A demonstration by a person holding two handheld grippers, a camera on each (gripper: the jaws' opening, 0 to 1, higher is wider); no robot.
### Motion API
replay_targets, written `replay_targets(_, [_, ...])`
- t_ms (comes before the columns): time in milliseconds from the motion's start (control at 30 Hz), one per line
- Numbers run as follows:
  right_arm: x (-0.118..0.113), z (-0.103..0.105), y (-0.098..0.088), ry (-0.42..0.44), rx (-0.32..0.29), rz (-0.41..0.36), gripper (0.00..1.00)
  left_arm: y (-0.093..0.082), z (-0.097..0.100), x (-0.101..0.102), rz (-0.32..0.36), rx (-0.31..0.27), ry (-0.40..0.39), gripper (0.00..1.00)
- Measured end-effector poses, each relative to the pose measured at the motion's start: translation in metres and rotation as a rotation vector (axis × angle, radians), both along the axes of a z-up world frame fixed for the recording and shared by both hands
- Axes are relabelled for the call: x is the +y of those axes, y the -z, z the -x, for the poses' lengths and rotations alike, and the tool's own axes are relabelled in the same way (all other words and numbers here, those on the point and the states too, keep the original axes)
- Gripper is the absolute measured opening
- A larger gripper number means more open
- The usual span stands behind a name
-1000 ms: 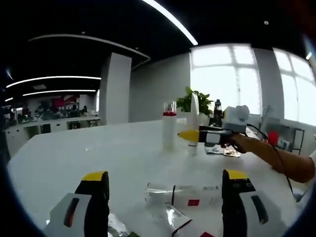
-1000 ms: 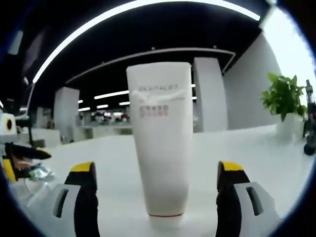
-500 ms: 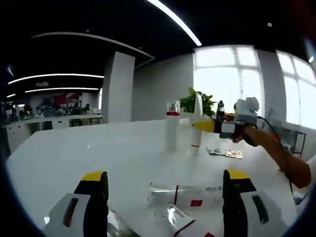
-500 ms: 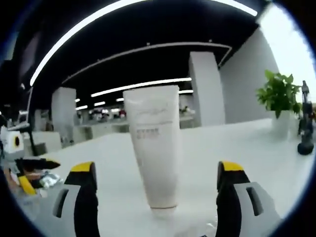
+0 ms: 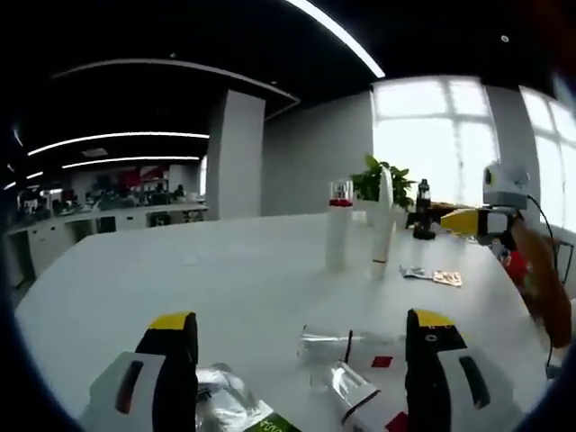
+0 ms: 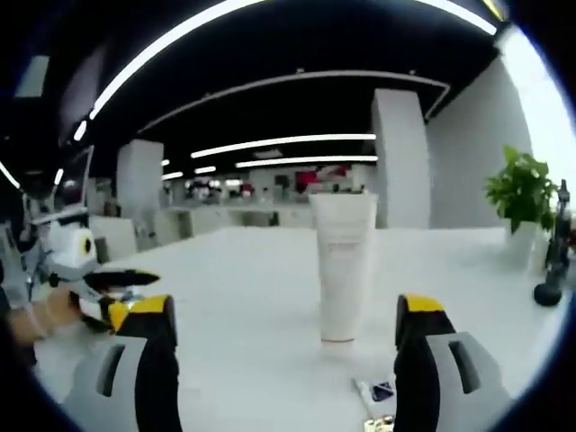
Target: Arrange the skincare products in the storage area until every visible bottle or jar stands upright without overlapping.
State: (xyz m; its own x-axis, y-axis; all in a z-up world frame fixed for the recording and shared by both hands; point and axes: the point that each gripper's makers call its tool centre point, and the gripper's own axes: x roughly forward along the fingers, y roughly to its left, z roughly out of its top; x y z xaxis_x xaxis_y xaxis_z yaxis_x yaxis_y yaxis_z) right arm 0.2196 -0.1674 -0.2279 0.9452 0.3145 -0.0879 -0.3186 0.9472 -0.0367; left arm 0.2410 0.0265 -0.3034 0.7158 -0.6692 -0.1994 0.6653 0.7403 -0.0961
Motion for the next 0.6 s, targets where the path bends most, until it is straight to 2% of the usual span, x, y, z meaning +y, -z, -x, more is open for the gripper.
replay_targets(67, [0.018, 0.012, -0.006, -0.044, 0.019, -0.003, 1.00, -0.001, -0.004, 0.004, 0.006, 0.004, -0.023, 0.99])
replay_targets(167, [0.035, 0.017, -0.009, -0.096, 0.030, 0.010, 1.00, -0.002, -0.005, 0.010, 0.013, -0.002, -0.049, 0.98])
replay_targets(200, [0.043, 0.018, -0.007, -0.112, 0.055, 0.021, 1.00, -0.004, -0.008, 0.015, 0.017, -0.009, -0.076, 0.98])
replay_targets(267, [0.057, 0.015, -0.001, -0.136, 0.107, 0.037, 1.00, -0.008, -0.013, 0.026, -0.007, -0.038, -0.137, 0.98])
replay_targets(300, [0.063, 0.014, 0.005, -0.146, 0.155, 0.050, 0.99, -0.008, -0.015, 0.033, -0.021, -0.044, -0.175, 0.98])
replay_targets(333, [0.066, 0.013, 0.007, -0.155, 0.165, 0.057, 0.98, -0.009, -0.015, 0.035, -0.024, -0.048, -0.186, 0.98])
replay_targets(367, [0.075, 0.009, 0.012, -0.163, 0.197, 0.067, 0.97, -0.012, -0.018, 0.045, -0.041, -0.069, -0.240, 0.98])
replay_targets(500, [0.098, 0.002, 0.023, -0.208, 0.265, 0.087, 0.92, -0.015, -0.024, 0.064, -0.062, -0.092, -0.340, 0.98])
replay_targets(567, [0.104, -0.002, 0.024, -0.213, 0.276, 0.094, 0.88, -0.014, -0.027, 0.072, -0.072, -0.087, -0.373, 0.97])
replay_targets(600, [0.113, -0.008, 0.030, -0.210, 0.317, 0.121, 0.85, -0.012, -0.029, 0.080, -0.082, -0.072, -0.408, 0.97])
